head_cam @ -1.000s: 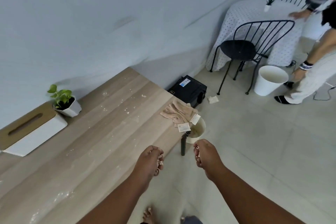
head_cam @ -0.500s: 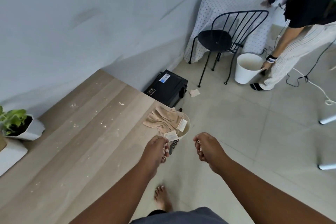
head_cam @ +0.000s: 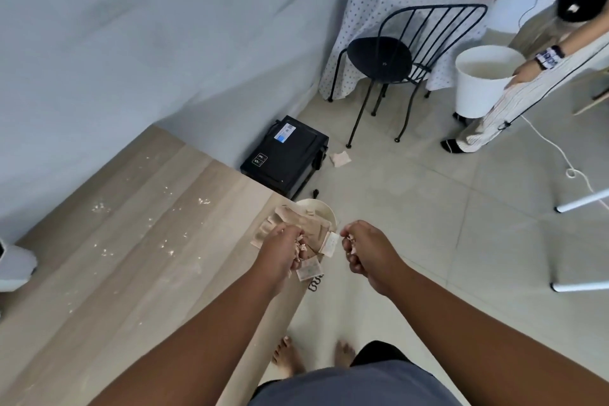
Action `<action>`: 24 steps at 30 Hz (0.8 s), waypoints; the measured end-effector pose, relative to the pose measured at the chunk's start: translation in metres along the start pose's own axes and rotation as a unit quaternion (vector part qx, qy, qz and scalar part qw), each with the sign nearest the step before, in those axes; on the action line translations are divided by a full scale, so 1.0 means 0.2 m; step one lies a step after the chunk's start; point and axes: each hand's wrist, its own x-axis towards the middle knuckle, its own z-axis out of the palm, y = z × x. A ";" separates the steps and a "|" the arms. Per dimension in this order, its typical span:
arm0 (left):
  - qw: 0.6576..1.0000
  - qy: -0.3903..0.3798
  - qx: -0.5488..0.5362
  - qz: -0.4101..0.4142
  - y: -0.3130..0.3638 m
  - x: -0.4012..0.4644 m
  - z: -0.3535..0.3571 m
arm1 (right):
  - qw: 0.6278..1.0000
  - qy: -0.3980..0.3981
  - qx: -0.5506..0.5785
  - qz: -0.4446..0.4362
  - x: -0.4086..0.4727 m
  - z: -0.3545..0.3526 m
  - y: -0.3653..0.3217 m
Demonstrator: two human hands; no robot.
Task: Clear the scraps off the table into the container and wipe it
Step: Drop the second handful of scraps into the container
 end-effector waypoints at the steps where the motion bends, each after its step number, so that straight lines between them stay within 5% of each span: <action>1: 1.000 0.001 -0.003 0.002 0.02 0.02 0.00 | 1.000 -0.003 -0.001 -0.001 0.02 0.00 -0.02; 14: 0.990 0.128 0.013 0.057 0.22 0.27 0.13 | 0.996 -0.080 -0.021 0.041 0.54 -0.09 -0.36; 24: 0.974 0.207 -0.086 0.022 0.38 0.42 0.66 | 0.990 -0.131 -0.013 0.051 1.04 -0.47 -0.68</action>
